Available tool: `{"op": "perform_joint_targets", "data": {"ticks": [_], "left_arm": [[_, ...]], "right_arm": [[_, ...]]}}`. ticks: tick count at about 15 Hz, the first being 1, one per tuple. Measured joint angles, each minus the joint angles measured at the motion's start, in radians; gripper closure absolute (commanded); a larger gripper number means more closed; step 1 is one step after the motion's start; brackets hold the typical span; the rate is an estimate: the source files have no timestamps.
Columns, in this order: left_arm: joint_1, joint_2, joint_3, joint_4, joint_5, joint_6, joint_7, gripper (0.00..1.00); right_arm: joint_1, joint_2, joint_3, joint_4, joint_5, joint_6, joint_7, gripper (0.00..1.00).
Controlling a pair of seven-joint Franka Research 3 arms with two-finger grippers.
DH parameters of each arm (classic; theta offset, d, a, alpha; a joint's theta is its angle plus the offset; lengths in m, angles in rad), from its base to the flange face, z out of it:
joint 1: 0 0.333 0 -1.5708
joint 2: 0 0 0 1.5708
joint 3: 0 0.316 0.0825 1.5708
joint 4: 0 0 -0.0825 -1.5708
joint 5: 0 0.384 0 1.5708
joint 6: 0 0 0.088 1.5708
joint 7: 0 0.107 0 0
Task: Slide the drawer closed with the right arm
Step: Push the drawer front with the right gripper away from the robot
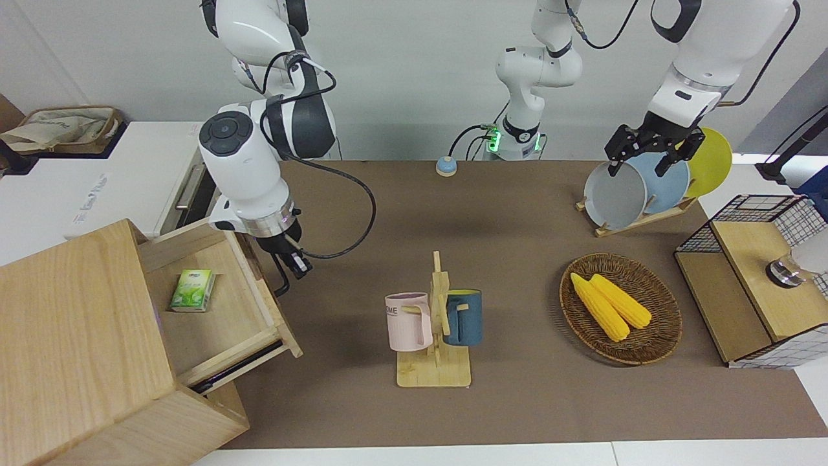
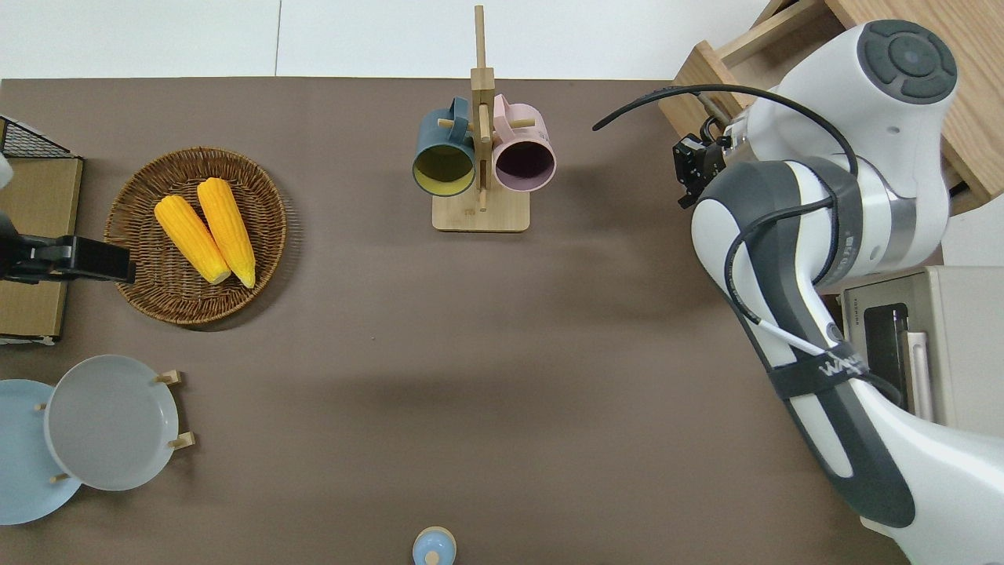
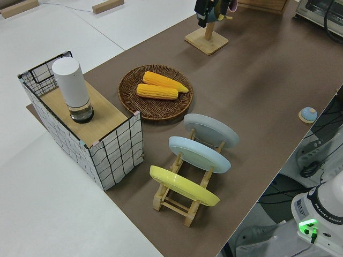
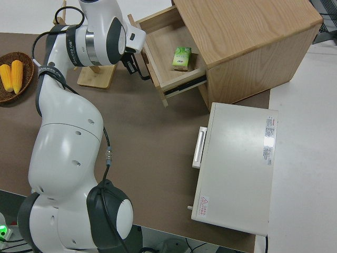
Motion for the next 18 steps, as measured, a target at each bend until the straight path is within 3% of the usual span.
{"op": "perform_joint_targets", "data": {"ticks": [18], "left_arm": [[0.0, 0.0, 0.0, 0.0, 0.0, 0.0, 0.0, 0.0]], "right_arm": [[-0.119, 0.0, -0.033, 0.005, 0.0, 0.017, -0.278, 1.0]]}}
